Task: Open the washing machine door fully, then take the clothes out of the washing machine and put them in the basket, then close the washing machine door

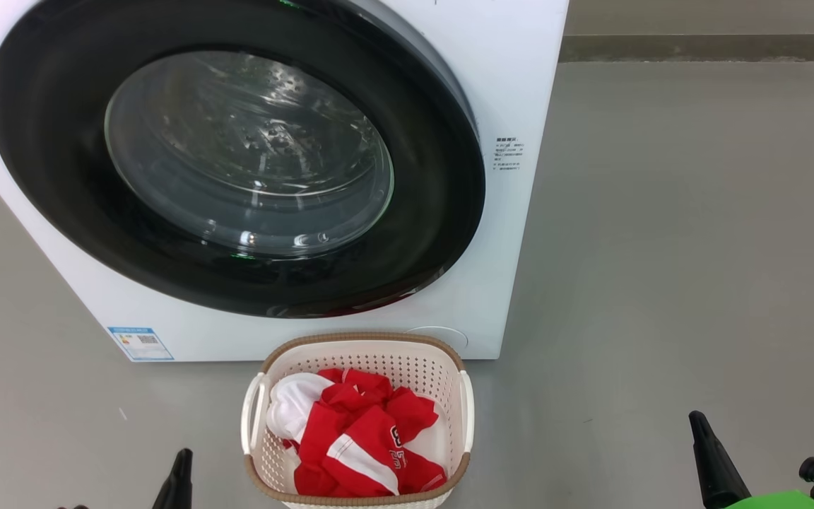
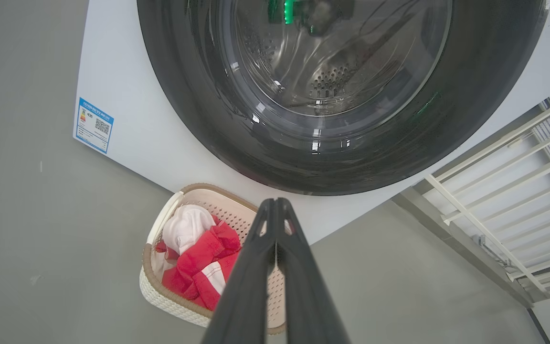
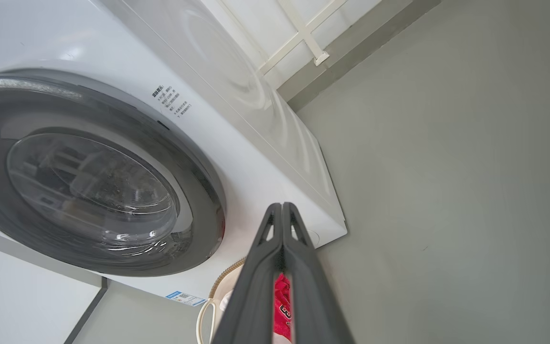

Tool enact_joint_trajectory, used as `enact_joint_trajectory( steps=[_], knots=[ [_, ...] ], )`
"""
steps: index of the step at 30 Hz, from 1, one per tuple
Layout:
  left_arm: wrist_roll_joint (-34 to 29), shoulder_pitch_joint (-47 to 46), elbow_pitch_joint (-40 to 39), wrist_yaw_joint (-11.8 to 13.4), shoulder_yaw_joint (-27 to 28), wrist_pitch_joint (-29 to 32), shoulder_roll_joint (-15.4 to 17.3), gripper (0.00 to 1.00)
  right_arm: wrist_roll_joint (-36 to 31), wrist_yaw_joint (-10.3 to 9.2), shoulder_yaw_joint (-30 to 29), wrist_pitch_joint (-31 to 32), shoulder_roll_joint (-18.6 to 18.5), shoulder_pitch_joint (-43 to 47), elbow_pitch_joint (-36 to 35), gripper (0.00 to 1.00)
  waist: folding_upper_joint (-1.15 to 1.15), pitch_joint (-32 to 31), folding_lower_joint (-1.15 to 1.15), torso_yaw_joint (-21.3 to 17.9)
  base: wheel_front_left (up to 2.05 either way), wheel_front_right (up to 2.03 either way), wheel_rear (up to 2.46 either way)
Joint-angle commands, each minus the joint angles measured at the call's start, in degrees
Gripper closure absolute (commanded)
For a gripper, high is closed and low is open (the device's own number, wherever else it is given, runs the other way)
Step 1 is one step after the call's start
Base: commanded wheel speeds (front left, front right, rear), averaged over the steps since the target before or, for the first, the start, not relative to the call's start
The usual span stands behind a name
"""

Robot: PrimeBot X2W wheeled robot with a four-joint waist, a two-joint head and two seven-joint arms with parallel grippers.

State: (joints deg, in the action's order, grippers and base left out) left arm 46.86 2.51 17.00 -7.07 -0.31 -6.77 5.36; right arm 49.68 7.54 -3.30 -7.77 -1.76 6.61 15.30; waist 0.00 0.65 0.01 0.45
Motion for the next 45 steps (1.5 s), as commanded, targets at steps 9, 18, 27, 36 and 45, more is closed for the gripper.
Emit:
enact_joint_trajectory(
  steps=[9,18,27,36,45],
  knots=[
    [5.9,-3.1,-1.8,-0.2,1.9,1.6,0.0,1.0,5.7,-0.02,-0.1,1.7,-1.1,-3.5,-1.3,1.0,0.0,-0.1,-0.01,-0.1,0.0,0.0,0.0],
    [10.5,-3.8,-2.0,-0.2,2.5,3.0,-0.3,1.0,10.1,-0.03,-0.3,3.0,-1.2,-4.6,-1.3,1.0,0.0,-0.1,-0.01,-0.1,0.0,0.0,0.0],
    [15.6,-4.5,-2.1,-0.2,3.2,4.5,-0.6,1.0,15.1,-0.03,-0.5,4.5,-1.4,-5.8,-1.3,1.0,0.0,-0.2,-0.01,-0.2,0.0,0.0,0.0],
    [20.7,-5.2,-2.3,-0.3,3.8,6.0,-0.9,1.0,20.0,-0.04,-0.8,6.0,-1.5,-7.0,-1.3,1.0,0.0,-0.2,-0.01,-0.2,0.0,0.0,0.0],
    [26.4,-6.0,-2.4,-0.3,4.5,7.7,-1.3,1.0,25.4,-0.04,-1.1,7.7,-1.6,-8.3,-1.3,1.0,0.0,-0.3,-0.01,-0.3,0.0,0.0,0.0]
  ],
)
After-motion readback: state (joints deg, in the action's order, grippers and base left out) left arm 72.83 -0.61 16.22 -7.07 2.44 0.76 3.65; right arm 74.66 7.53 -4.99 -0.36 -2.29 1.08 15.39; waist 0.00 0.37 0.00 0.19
